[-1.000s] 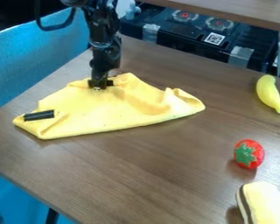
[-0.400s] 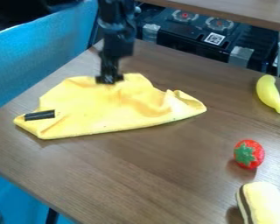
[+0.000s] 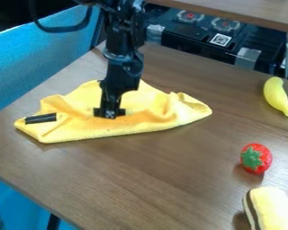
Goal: Unfold from top left to bottom right
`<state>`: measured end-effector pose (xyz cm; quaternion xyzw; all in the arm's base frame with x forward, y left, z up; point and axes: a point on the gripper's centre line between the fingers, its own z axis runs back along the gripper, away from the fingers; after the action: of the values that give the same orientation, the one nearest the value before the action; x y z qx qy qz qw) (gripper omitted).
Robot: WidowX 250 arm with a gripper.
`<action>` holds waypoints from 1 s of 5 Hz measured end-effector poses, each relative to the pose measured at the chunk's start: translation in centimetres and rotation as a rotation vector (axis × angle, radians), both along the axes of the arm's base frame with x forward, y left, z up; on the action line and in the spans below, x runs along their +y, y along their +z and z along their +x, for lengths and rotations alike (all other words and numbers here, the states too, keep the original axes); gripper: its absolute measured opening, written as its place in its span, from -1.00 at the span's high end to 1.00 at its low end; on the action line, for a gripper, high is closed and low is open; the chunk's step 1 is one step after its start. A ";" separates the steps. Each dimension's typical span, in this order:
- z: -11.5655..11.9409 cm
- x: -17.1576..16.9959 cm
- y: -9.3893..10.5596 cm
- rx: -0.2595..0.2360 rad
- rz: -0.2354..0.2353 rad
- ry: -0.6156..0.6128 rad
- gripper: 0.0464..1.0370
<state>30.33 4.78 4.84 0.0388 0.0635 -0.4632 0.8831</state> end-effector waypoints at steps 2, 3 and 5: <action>-4.3 -1.9 0.6 0.022 -0.042 -0.037 0.96; -5.7 -2.9 0.2 0.048 -0.053 -0.033 0.96; -9.3 -6.1 0.2 0.095 -0.076 -0.093 0.96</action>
<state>20.99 -1.35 5.01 -0.0139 0.0860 -0.5072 0.8574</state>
